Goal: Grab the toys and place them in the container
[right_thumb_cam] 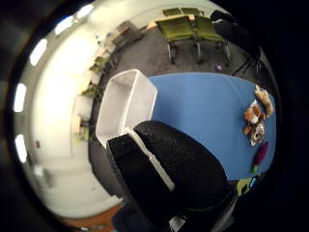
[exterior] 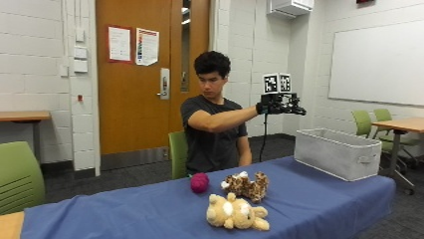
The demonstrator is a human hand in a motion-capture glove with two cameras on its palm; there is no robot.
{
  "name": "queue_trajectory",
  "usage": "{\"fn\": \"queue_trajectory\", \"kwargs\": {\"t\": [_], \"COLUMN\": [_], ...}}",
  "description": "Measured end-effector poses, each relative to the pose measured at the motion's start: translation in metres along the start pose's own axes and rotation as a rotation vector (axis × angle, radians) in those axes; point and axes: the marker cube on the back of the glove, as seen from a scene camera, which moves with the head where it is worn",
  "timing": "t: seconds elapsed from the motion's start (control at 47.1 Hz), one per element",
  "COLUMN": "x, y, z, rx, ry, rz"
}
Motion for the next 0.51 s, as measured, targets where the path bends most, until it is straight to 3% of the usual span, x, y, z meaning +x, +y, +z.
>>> {"fn": "queue_trajectory", "kwargs": {"t": [0.51], "x": [0.026], "y": [-0.002], "z": [0.005], "rx": [-0.022], "ry": [-0.024], "rz": [-0.01]}}
